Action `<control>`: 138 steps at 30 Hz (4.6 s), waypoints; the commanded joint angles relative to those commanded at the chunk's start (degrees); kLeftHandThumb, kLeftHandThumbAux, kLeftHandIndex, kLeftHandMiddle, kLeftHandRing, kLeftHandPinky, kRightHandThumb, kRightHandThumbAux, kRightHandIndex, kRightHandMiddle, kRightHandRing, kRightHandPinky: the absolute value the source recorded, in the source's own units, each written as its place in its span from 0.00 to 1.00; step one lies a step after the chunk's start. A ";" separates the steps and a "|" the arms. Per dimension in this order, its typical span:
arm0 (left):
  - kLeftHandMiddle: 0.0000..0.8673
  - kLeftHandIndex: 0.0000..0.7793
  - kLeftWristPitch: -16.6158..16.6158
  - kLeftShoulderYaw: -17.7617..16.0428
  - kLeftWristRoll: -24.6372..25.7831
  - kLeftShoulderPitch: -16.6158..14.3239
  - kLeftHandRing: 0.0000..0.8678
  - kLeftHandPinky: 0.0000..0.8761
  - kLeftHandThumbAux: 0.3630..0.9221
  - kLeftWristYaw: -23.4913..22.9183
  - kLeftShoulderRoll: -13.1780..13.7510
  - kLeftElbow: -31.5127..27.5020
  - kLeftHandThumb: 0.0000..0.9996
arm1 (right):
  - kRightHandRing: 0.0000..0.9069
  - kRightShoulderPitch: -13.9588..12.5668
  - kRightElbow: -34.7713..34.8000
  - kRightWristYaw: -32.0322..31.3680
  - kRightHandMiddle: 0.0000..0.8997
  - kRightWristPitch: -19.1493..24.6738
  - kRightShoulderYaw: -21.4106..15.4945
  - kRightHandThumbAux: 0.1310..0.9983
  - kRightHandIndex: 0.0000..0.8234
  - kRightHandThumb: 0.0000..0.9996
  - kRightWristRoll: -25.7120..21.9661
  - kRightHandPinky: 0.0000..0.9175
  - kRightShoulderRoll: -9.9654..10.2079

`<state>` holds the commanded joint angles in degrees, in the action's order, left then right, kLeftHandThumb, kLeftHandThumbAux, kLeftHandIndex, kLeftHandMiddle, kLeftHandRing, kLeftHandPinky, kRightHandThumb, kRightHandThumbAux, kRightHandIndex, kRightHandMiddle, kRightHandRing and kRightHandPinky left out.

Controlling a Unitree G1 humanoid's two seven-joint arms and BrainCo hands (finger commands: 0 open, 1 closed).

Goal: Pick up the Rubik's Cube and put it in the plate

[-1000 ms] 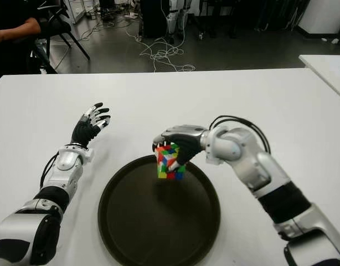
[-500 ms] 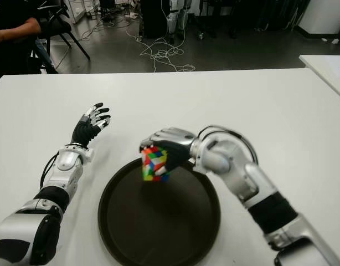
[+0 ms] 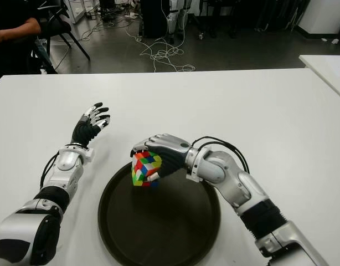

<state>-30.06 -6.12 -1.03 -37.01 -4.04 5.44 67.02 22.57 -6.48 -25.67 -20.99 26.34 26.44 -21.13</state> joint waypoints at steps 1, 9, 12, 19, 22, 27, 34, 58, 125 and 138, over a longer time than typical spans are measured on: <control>0.23 0.13 -0.06 -0.03 0.05 0.01 0.23 0.23 0.62 -0.11 0.00 0.02 0.22 | 0.01 -0.01 0.05 -0.03 0.01 0.11 0.00 0.74 0.03 0.04 0.20 0.03 0.05; 0.23 0.13 -0.27 -0.15 0.41 0.06 0.23 0.23 0.65 -1.20 0.14 -0.07 0.22 | 0.00 0.15 0.23 0.09 0.00 0.21 -0.04 0.70 0.00 0.00 0.88 0.01 0.09; 0.22 0.13 -0.15 -0.23 0.62 0.08 0.22 0.22 0.68 -1.85 0.18 -0.22 0.22 | 0.00 0.09 0.49 0.22 0.00 0.38 -0.15 0.69 0.00 0.00 0.93 0.00 0.14; 0.21 0.12 0.50 -0.51 0.79 0.01 0.21 0.21 0.70 -2.43 0.20 -0.16 0.21 | 0.00 -0.03 0.65 0.69 0.00 0.33 -0.51 0.68 0.00 0.00 0.87 0.00 0.29; 0.21 0.13 0.54 -0.67 0.85 0.02 0.22 0.22 0.70 -2.18 0.07 -0.24 0.20 | 0.00 0.07 0.45 0.98 0.00 -0.09 -0.66 0.67 0.00 0.00 0.93 0.00 0.23; 0.22 0.13 0.87 -0.96 1.10 -0.13 0.22 0.22 0.70 -1.99 -0.02 -0.03 0.21 | 0.00 0.37 0.55 1.22 0.00 -0.42 -0.65 0.64 0.00 0.00 1.79 0.00 -0.31; 0.23 0.12 0.81 -1.23 1.15 -0.07 0.22 0.19 0.69 -2.06 -0.04 0.23 0.23 | 0.00 0.42 1.67 1.86 0.00 0.78 -0.93 0.59 0.00 0.00 4.30 0.00 -0.74; 0.24 0.14 1.36 -0.98 0.44 -0.04 0.24 0.22 0.63 -0.95 0.22 0.14 0.23 | 0.00 -0.17 3.67 3.07 0.00 3.91 -3.73 0.39 0.00 0.00 4.76 0.00 -1.23; 0.20 0.15 0.96 -1.09 1.35 0.08 0.22 0.25 0.68 -3.39 -0.28 -0.97 0.20 | 0.22 12.15 -56.80 54.77 0.24 -8.71 -27.91 0.76 0.18 0.07 -12.62 0.16 11.44; 0.20 0.15 0.99 -0.86 1.01 0.10 0.22 0.24 0.64 -3.28 -0.16 -0.82 0.18 | 0.24 12.46 -57.20 52.71 0.25 -8.06 -28.99 0.78 0.19 0.02 -15.04 0.21 12.04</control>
<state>-29.07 -6.98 -0.03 -36.91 -7.32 5.28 66.20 35.02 -63.67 27.04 -29.05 -2.65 11.40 -9.09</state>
